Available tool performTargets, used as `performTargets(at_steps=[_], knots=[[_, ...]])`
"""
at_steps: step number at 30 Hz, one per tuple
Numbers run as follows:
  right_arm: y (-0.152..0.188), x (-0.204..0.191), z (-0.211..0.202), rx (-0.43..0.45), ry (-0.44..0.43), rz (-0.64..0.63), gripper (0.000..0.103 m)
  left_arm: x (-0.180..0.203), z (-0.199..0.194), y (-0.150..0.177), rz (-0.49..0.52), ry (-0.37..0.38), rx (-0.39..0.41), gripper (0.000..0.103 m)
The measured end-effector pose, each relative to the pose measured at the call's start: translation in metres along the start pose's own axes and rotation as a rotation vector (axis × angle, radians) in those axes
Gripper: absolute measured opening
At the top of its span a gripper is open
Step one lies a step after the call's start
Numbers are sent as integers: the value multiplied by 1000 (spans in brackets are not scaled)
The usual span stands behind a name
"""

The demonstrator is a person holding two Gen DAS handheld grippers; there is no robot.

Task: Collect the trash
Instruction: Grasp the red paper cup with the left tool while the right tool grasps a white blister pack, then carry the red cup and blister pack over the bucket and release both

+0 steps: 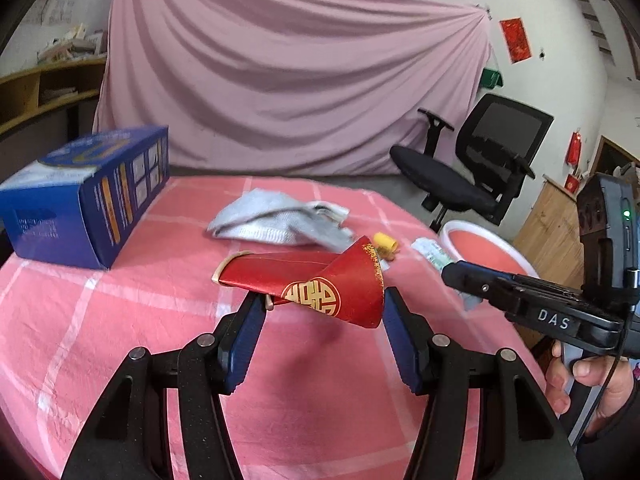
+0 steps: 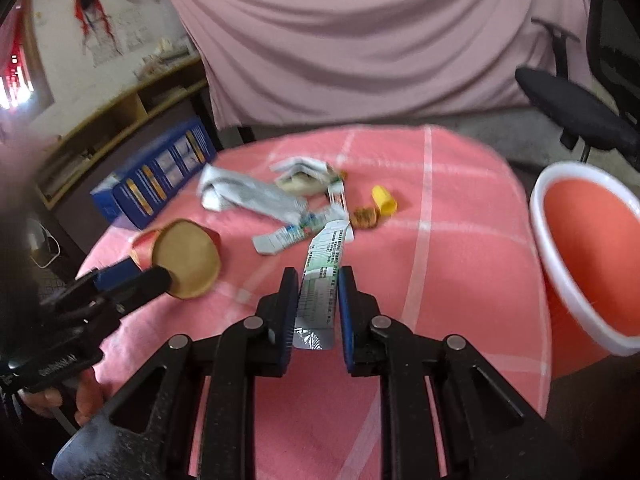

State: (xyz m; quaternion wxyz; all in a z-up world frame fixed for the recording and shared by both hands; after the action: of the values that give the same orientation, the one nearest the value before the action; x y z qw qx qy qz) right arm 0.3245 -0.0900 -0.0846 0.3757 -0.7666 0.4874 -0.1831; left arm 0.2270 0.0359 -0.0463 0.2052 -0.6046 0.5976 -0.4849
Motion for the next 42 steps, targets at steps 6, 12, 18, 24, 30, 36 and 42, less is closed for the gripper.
performTargets(at_steps=[6,12,18,24,30,36,42], knots=[[-26,14,-47,218,4,33,40,28,-7,-32,63,30,131,54],[-60,40,-102,451,88,29,40,79,-1,-74,159,93,278,54],[-85,81,-154,638,208,50,40,143,25,-105,259,185,378,54],[-97,134,-185,715,327,78,40,208,68,-118,309,287,388,54],[-96,187,-187,692,402,126,40,255,117,-117,314,346,317,54],[-74,229,-164,584,426,193,40,276,164,-101,300,352,177,54],[-42,259,-132,468,429,269,40,276,210,-77,235,350,-25,54]])
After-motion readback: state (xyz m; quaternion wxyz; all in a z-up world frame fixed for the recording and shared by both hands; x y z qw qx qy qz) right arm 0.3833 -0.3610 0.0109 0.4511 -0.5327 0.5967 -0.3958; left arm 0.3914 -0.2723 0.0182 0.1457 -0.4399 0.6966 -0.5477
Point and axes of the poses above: each gripper's, at about its wrist camera, not at the fingertips, and z roughly the way its jaws point, x to its right, y to its underside, the point moved 9 cm from there along z, roughly the way its jaws point, and after that the axes turned 10 degrees about y, right-handed, at the moved point
